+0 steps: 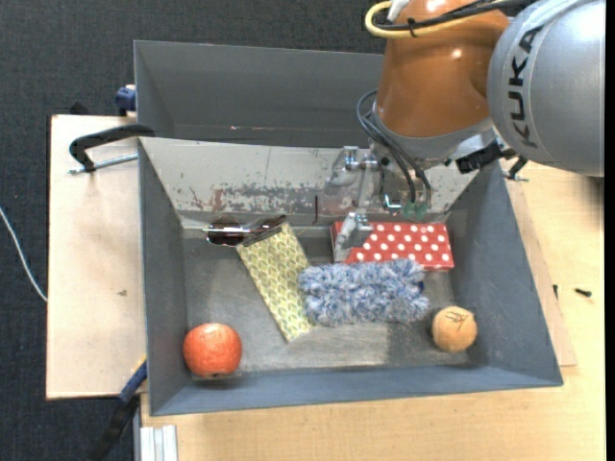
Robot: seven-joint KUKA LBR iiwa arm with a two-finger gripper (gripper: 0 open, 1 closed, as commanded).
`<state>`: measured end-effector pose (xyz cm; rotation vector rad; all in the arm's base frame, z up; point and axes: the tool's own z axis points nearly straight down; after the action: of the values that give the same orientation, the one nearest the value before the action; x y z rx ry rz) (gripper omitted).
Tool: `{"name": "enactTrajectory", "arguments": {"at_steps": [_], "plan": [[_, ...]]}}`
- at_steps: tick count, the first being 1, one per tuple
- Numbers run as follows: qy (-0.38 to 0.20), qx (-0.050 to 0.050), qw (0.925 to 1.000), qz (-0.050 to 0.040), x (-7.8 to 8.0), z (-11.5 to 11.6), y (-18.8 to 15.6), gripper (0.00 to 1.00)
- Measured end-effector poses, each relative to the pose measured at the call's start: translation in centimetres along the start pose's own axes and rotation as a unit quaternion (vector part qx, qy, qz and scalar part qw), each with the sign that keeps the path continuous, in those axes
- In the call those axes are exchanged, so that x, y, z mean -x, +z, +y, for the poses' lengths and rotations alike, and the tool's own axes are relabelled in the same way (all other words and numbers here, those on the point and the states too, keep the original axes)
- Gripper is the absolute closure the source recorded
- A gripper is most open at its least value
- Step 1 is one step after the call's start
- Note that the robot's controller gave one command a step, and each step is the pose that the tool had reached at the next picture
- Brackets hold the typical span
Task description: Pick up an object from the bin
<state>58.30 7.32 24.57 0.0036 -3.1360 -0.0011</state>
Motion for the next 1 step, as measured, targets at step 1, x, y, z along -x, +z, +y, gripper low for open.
{"name": "enactTrajectory", "arguments": {"at_steps": [1], "plan": [[0.001,0.001,1.0,-0.0044,0.13,-0.03,-0.49,0.0]]}}
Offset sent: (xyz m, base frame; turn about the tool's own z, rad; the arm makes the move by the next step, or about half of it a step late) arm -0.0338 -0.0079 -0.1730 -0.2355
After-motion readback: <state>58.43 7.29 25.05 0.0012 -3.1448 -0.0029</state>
